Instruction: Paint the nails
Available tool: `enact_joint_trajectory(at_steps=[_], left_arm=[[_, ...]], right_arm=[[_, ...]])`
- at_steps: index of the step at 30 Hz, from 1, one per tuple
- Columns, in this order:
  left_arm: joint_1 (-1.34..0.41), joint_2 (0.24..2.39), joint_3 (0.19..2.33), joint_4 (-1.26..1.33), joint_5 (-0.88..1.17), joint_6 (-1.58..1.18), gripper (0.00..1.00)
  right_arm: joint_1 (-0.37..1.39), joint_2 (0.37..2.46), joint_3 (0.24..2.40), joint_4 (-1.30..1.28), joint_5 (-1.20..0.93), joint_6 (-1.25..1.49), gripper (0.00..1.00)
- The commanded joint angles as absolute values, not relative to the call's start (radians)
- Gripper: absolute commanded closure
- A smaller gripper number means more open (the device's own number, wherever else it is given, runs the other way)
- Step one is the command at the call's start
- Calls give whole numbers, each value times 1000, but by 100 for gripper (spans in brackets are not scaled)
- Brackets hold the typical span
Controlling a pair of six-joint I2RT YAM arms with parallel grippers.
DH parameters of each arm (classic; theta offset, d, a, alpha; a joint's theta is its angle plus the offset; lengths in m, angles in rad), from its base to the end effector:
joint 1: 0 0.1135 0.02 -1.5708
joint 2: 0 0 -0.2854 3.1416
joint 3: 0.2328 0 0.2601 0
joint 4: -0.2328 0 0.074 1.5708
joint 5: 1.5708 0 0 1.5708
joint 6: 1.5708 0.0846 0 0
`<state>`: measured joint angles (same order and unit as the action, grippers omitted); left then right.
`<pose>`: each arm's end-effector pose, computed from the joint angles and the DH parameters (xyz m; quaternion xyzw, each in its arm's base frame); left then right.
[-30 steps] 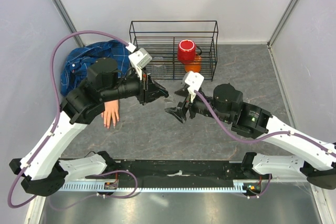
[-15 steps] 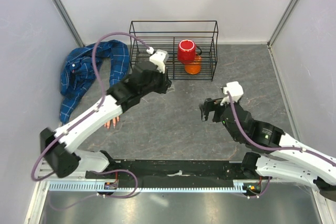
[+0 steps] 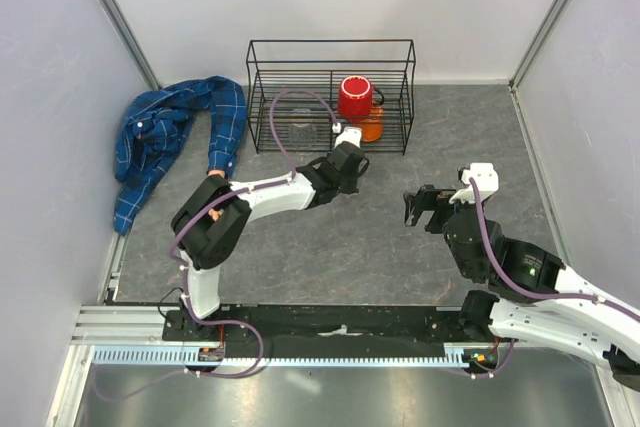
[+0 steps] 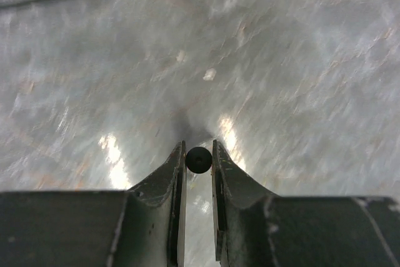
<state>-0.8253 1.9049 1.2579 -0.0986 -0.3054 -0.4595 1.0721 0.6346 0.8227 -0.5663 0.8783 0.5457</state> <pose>0.3343 -0.3247 0.1735 0.1047 0.9014 -0.1259 0.4008 0.1273 0.0975 0.3417 0.0357 0.7852 0.1249 0.6054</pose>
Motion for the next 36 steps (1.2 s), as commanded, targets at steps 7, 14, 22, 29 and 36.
enact_joint_trajectory(at_steps=[7,14,22,29,36], left_arm=[[-882,1968,1307,91,-431,-508,98],[-900,1980,1313,75,-437,-468,96],[-902,1873,1350,-83,-417,-476,8],[-900,1611,1408,-273,-390,-399,2],[-900,1159,1480,-416,-186,-246,0]], right_arm=[[1072,618,818,-583,905,538,2],[1072,632,821,-583,900,543,2],[1072,647,830,-583,884,545,2],[1072,653,909,-614,890,496,2],[1072,716,1224,-771,894,420,2]])
